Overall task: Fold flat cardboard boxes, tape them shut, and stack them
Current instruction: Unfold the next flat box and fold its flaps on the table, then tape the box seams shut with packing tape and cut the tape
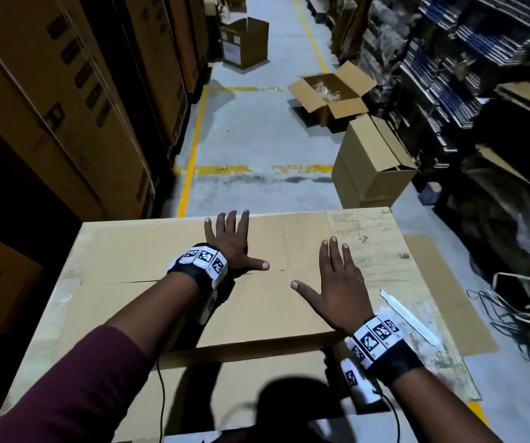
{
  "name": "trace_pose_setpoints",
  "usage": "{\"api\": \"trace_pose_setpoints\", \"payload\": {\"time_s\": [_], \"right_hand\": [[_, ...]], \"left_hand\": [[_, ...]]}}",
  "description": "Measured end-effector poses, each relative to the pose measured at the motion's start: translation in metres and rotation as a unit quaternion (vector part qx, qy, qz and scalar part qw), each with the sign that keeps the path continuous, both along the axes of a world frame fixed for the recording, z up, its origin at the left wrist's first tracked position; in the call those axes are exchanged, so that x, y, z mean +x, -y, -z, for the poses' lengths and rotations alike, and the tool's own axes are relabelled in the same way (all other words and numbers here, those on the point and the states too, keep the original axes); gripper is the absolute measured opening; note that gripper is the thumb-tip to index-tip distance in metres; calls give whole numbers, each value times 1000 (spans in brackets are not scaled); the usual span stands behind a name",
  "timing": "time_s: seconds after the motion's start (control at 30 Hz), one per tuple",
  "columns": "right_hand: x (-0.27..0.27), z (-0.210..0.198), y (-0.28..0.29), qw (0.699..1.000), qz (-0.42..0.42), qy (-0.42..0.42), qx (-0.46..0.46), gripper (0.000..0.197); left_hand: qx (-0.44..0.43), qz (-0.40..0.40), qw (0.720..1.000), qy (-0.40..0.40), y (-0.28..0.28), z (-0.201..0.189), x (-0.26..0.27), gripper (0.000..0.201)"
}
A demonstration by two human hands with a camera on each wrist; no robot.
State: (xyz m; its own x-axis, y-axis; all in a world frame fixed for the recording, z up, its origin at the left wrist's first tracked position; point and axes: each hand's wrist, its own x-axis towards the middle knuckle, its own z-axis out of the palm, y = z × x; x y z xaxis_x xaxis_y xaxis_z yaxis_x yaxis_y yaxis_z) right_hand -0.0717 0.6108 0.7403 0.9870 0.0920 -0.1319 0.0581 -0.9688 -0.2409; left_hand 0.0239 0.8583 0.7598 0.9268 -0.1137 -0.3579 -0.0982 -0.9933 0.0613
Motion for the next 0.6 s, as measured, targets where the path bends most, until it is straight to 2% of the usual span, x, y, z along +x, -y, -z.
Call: {"api": "trace_pose_setpoints", "payload": {"time_s": [0.17,0.27,0.4,0.53,0.6], "right_hand": [[1,-4,-6,999,15,-23,-44,106],[0,-5,-8,998,28,-23,-49,105],[1,-10,-8,998,50,-35,-25,105],[-3,-23,1,997,25,-66,42,89],[-10,-33,15,992,20,-76,95,82]], "left_hand": [[7,-8,1000,-4,3,5,0,139],[-12,11,1000,-16,-2,-6,0,131],[-49,84,994,-48,-8,-31,-9,103],[-127,145,980,-39,5,-43,-28,60],[-156,160,974,-22,24,-47,-36,57]]}}
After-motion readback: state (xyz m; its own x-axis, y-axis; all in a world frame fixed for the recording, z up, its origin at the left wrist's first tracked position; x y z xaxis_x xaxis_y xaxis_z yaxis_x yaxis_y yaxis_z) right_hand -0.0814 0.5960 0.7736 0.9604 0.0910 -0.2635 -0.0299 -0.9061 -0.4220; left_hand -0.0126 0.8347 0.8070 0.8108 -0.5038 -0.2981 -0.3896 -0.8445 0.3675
